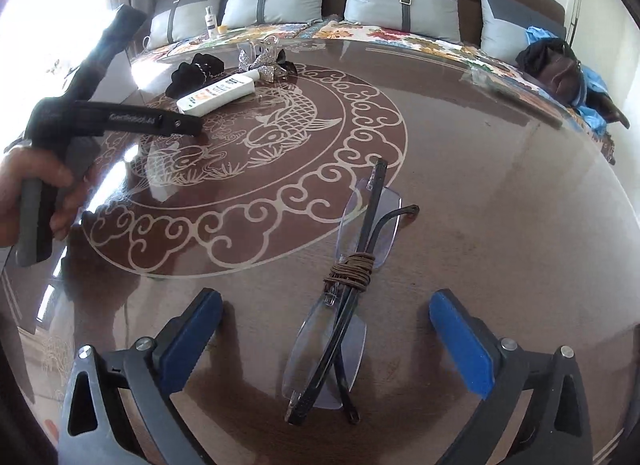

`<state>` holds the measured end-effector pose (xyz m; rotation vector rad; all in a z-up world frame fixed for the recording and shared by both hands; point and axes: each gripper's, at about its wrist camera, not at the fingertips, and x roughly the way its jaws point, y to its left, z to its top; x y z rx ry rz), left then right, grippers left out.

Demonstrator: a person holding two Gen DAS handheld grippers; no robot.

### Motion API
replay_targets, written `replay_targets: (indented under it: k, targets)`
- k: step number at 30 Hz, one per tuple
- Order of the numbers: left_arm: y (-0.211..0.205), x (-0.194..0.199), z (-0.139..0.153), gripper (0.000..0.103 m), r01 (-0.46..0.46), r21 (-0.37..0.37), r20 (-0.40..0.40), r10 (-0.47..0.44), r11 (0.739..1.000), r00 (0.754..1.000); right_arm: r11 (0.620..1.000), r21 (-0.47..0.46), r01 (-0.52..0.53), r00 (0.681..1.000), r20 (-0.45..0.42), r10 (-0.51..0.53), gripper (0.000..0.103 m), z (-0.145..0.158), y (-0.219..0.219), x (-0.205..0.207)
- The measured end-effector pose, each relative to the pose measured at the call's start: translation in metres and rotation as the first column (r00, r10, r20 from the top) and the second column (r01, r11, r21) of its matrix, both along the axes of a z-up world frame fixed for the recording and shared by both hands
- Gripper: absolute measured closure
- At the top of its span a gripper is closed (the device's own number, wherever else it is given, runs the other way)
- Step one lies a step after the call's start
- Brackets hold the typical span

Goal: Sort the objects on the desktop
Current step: 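Close the right gripper on the glasses while the left grasps the white sunscreen bottle, then lift the sunscreen bottle and glasses and carry them toward the white box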

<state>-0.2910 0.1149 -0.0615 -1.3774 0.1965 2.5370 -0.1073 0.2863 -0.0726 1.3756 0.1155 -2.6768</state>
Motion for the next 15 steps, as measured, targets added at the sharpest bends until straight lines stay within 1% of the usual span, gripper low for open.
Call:
replay_targets:
  k: [1, 2, 3, 4, 5, 8, 10, 12, 15]
  targets:
    - [0.005, -0.007, 0.000, 0.000, -0.004, -0.002, -0.001, 0.004, 1.000, 1.000, 1.000, 0.001, 0.000, 1.000, 0.000, 0.000, 0.000, 0.000, 0.000, 0.000]
    - [0.008, -0.012, 0.001, 0.003, -0.009, -0.006, -0.007, 0.009, 1.000, 1.000, 1.000, 0.001, 0.000, 1.000, 0.000, 0.000, 0.000, 0.000, -0.001, 0.000]
    - [0.010, -0.013, 0.003, 0.014, -0.015, 0.001, -0.026, 0.015, 1.000, 1.000, 1.000, 0.001, 0.000, 1.000, 0.000, 0.000, 0.000, 0.000, -0.001, 0.000]
    - [0.013, -0.011, 0.007, 0.042, -0.011, 0.010, -0.048, 0.011, 1.000, 0.999, 1.000, 0.001, 0.000, 1.000, 0.000, 0.000, 0.000, 0.000, -0.001, 0.000]
    - [0.017, -0.011, 0.009, 0.052, -0.008, 0.002, -0.052, 0.008, 1.000, 0.999, 1.000, 0.001, 0.000, 1.000, 0.000, 0.000, 0.000, 0.000, 0.000, 0.000]
    - [0.017, 0.006, 0.009, 0.052, -0.005, 0.001, -0.055, 0.005, 1.000, 0.999, 1.000, 0.001, -0.001, 1.000, 0.000, 0.001, 0.000, 0.000, 0.000, 0.000]
    - [0.007, 0.029, 0.009, 0.052, -0.024, 0.014, -0.056, 0.025, 1.000, 0.998, 1.000, 0.001, -0.001, 1.000, 0.000, 0.001, 0.000, 0.000, 0.000, 0.000]
    - [-0.009, 0.063, 0.008, 0.052, -0.048, 0.013, -0.064, 0.049, 0.999, 0.997, 1.000, 0.001, -0.001, 1.000, 0.000, 0.001, 0.000, 0.000, 0.000, 0.000]
    - [-0.035, 0.127, 0.006, 0.052, -0.069, 0.010, -0.087, 0.070, 0.998, 0.994, 1.000, -0.001, -0.002, 1.000, 0.000, 0.002, 0.000, 0.000, 0.000, 0.001]
